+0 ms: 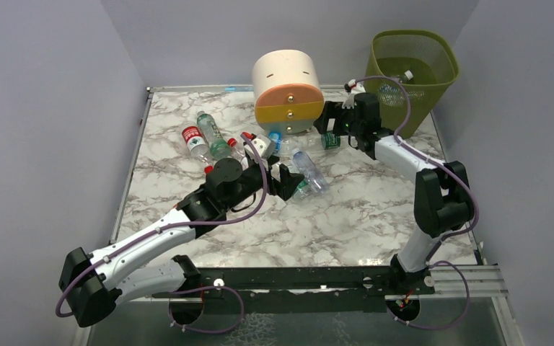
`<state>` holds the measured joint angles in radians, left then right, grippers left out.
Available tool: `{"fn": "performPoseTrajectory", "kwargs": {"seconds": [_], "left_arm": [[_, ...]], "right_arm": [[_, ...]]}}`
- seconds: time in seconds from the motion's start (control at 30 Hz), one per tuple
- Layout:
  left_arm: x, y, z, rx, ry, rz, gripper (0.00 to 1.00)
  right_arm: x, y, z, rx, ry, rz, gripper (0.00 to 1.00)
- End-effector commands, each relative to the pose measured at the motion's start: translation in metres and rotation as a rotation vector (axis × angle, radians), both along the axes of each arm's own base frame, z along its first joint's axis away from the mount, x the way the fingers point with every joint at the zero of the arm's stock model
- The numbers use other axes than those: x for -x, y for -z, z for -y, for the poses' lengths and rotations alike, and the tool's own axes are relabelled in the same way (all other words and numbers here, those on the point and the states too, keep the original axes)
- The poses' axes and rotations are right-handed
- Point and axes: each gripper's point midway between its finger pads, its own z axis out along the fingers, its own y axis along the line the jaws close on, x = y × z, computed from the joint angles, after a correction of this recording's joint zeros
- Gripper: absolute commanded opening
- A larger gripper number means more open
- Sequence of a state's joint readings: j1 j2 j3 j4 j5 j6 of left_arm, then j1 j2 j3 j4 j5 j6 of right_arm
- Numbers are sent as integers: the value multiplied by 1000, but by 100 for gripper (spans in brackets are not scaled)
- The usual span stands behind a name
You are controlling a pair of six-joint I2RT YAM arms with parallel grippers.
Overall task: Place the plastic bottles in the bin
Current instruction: Adjust the plastic bottle at the center of the board.
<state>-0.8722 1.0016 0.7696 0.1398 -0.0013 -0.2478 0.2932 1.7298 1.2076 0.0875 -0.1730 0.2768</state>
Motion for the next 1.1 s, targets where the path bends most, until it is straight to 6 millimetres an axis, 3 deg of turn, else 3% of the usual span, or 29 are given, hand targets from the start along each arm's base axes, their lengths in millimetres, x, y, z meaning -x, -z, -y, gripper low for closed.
{"fn": "performPoseTrajectory", "kwargs": {"seconds": [0.0, 0.4, 1.07], "left_arm": [[3, -7, -4, 32, -2, 11, 99], [6, -9, -6, 35, 1, 15, 99], [12, -14, -14, 36, 0, 25, 99]], "right_arm": [[-23, -5, 8, 46, 47, 128, 90], [-44, 22, -5, 85, -20, 129, 90], [-35, 62, -14, 98, -103, 41, 90]]}}
